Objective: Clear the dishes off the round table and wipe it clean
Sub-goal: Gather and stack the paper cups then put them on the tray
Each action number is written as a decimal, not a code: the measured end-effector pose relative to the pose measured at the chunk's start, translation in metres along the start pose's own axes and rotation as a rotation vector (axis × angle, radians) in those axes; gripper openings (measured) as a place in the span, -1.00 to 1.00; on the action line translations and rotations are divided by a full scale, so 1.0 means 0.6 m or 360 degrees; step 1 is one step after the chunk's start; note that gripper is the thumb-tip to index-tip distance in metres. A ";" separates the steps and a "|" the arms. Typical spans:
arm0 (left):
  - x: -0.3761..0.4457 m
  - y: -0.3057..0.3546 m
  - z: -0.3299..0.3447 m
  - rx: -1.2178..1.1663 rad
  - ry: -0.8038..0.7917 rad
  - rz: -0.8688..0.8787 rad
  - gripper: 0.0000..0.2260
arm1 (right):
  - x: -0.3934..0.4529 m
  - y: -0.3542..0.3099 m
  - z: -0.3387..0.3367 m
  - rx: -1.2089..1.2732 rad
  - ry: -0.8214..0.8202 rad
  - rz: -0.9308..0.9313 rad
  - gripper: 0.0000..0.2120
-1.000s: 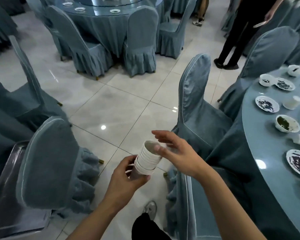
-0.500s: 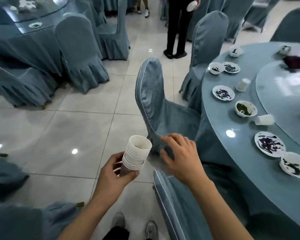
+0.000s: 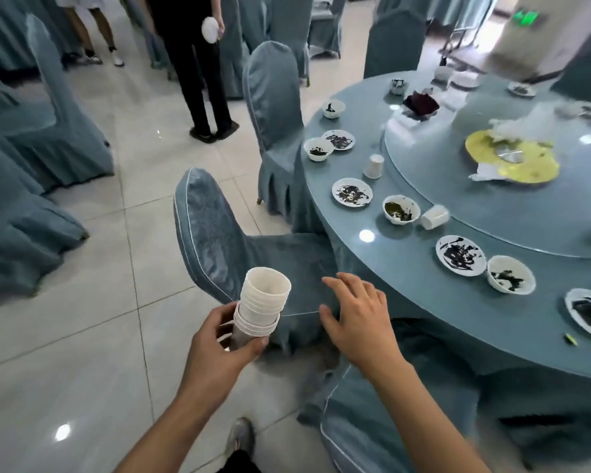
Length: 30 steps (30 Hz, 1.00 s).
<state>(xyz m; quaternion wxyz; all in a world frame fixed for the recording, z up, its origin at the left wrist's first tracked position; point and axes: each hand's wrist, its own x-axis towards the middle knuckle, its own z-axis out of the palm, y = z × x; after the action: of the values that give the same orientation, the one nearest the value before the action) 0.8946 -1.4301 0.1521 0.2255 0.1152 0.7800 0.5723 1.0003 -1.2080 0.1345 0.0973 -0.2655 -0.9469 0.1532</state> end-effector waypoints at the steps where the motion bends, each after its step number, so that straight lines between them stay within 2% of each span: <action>1: 0.021 0.003 -0.011 0.0008 -0.0053 0.0016 -0.45 | 0.006 -0.008 0.005 -0.0001 0.0012 0.0060 -0.55; 7: 0.127 0.016 -0.041 0.0065 -0.0319 0.0092 -0.46 | 0.027 -0.029 0.031 -0.0049 0.0086 0.0368 -0.55; 15: 0.252 0.034 -0.003 0.0128 -0.0624 0.0113 -0.44 | 0.088 0.018 0.039 -0.0100 0.0197 0.0702 -0.55; 21: 0.346 0.061 0.064 0.0205 -0.0749 0.0141 -0.44 | 0.175 0.111 0.038 -0.0074 0.0228 0.0898 -0.57; 30: 0.488 0.116 0.209 0.0308 -0.0918 0.0097 -0.47 | 0.351 0.343 0.012 -0.0109 0.0157 0.1220 -0.57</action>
<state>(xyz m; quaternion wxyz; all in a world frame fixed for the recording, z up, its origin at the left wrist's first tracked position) 0.6947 -1.1744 0.1228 0.4082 0.3172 0.7309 0.4455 0.9188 -0.9305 0.0789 0.0694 -0.6103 -0.7777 0.1338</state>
